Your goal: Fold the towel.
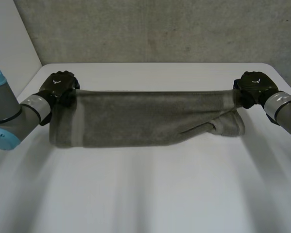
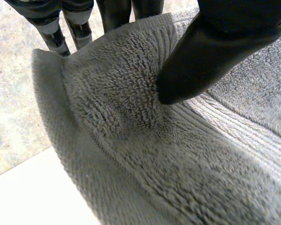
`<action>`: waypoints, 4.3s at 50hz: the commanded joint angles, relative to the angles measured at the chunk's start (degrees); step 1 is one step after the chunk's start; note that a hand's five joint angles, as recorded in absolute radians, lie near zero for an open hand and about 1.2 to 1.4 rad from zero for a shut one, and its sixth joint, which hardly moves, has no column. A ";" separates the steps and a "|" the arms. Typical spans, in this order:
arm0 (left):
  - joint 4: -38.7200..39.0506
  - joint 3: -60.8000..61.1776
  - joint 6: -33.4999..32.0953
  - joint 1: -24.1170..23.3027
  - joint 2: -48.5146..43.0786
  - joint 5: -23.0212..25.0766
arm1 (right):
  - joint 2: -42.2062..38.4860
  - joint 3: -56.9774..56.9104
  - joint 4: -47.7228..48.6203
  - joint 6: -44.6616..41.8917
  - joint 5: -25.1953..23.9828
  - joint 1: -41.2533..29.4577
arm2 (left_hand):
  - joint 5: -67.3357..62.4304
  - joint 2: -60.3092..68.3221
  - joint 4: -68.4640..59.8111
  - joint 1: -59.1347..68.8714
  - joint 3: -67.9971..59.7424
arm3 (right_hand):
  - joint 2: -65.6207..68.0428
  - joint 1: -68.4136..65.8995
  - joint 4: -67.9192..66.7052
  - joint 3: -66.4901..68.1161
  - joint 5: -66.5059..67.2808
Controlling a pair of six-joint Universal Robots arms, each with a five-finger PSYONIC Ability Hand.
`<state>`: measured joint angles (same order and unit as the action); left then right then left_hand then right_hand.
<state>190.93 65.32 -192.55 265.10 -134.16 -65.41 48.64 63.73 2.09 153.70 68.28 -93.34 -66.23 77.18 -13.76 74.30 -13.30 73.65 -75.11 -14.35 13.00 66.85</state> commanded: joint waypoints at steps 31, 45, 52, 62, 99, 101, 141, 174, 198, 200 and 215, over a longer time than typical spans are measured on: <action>1.81 33.38 0.51 5.52 37.21 5.47 | 38.37 32.95 -3.66 0.73 -11.84 11.50 | -3.77 2.82 3.76 5.70 3.30 | 6.35 -4.89 4.35 -3.00 3.15; 1.99 30.13 0.42 6.48 28.78 6.00 | 31.10 28.57 -6.83 -6.22 -13.52 13.89 | -3.77 2.82 3.76 5.70 3.30 | 6.35 -4.89 4.35 -3.00 3.15; 1.81 24.95 0.95 2.19 25.52 5.03 | 28.17 24.07 -6.74 -4.63 -12.64 7.30 | -3.77 2.82 3.76 5.70 3.30 | 6.35 -4.89 4.35 -3.00 3.15; 2.25 26.88 4.55 2.35 34.22 5.47 | 38.01 27.24 -5.78 -1.30 -14.05 6.33 | -3.77 2.82 3.76 5.70 3.30 | 6.35 -4.89 4.35 -3.00 3.15; 1.55 -23.83 6.66 -2.92 11.90 -8.06 | 13.67 -23.39 4.77 8.02 0.36 -4.21 | -3.77 2.82 3.76 5.70 3.30 | 6.35 -4.89 4.35 -3.00 3.15; 1.81 -26.29 10.07 -2.83 15.14 -7.89 | 15.77 -23.30 8.36 15.29 -0.69 -3.95 | -3.77 2.82 3.76 5.70 3.30 | 6.35 -4.89 4.35 -3.00 3.15; 22.90 38.92 7.45 5.52 24.38 11.10 | 18.77 35.15 14.62 -1.29 -16.69 7.56 | -3.77 2.82 3.76 5.70 3.30 | -11.92 13.38 4.35 -3.00 -15.13; 20.71 39.10 7.89 6.84 24.55 11.10 | 15.95 35.94 13.83 -7.36 -13.96 7.21 | -3.77 2.82 3.76 5.70 3.30 | 6.35 -4.89 4.35 -3.00 3.15; 2.70 43.84 8.07 17.99 52.94 18.74 | 48.83 36.21 2.49 13.74 -36.10 27.16 | -3.77 2.82 3.76 5.70 3.30 | 6.35 -4.89 4.35 -3.00 3.15; 2.34 43.67 8.07 18.35 52.95 19.35 | 48.83 35.77 2.31 13.65 -37.42 27.34 | -3.77 2.82 3.76 5.70 3.30 | 6.35 -4.89 4.35 -3.00 3.15; 3.04 32.51 7.45 9.82 29.13 15.23 | 25.10 20.82 -1.65 9.52 -31.01 16.09 | -3.77 2.82 3.76 5.70 3.30 | 6.35 -4.89 4.35 -3.00 3.15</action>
<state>193.71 104.09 -184.75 279.93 -93.70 -46.91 83.08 91.54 3.31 165.72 32.41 -71.82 -66.22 77.50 -13.76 74.57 -13.30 74.94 -75.51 -14.35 13.01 66.73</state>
